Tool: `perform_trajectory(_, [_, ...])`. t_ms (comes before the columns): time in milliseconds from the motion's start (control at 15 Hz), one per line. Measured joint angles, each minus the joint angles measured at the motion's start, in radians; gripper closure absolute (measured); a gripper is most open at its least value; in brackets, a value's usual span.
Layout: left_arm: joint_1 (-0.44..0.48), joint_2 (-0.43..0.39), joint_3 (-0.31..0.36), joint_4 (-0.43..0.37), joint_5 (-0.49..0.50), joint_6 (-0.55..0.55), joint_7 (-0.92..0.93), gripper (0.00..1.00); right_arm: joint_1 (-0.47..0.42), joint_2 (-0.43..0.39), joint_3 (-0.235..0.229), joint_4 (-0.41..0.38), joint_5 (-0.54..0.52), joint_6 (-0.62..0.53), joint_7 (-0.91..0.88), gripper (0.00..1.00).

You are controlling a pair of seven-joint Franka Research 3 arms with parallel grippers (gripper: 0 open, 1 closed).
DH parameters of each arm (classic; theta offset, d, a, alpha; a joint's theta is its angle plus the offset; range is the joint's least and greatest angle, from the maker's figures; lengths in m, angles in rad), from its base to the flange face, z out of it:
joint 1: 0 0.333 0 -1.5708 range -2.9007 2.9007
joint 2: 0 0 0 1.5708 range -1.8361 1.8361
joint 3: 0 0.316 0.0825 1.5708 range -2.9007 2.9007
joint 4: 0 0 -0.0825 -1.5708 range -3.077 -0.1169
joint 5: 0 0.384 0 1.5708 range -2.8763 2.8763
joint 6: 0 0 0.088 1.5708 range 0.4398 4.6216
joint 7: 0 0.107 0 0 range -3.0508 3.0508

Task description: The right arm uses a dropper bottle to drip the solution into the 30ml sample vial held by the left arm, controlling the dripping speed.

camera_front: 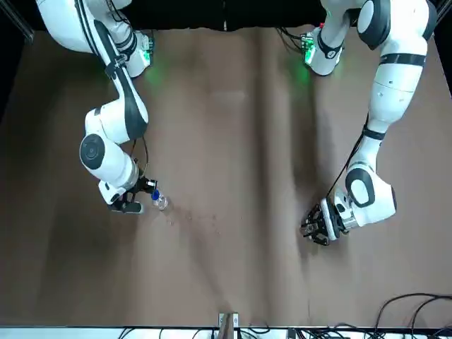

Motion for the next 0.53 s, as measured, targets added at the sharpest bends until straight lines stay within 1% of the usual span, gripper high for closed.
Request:
perform_trajectory(133, [0.000, 0.000, 0.000, 0.000, 0.000, 0.000, 0.000, 0.69, 0.000, 0.000, 0.000, 0.000, 0.000, -0.001, 0.000, 0.88])
perform_trajectory(533, [-0.001, 0.000, 0.000, 0.000, 0.000, 0.000, -0.001, 0.69, 0.000, 0.000, -0.001, 0.010, 0.000, -0.001, 0.000, 0.87])
